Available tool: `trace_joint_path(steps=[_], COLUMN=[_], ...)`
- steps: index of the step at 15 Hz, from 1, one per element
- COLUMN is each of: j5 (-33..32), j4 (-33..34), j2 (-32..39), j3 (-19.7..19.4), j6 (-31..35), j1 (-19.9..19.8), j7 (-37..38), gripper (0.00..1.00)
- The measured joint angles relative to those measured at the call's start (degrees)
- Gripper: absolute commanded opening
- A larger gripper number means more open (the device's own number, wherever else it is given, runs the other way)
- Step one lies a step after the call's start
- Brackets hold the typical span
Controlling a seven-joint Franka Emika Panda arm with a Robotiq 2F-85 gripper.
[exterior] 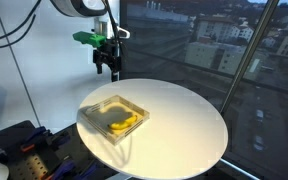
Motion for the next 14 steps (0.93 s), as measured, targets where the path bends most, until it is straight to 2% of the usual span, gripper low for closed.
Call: trace_joint_path(steps=[14], j5=[0.0], j4=[-2.1], j2=[-7.2], j3=[0.1], j6=[-5.1], j1=[0.0], j7=[1.9], gripper=[1.0])
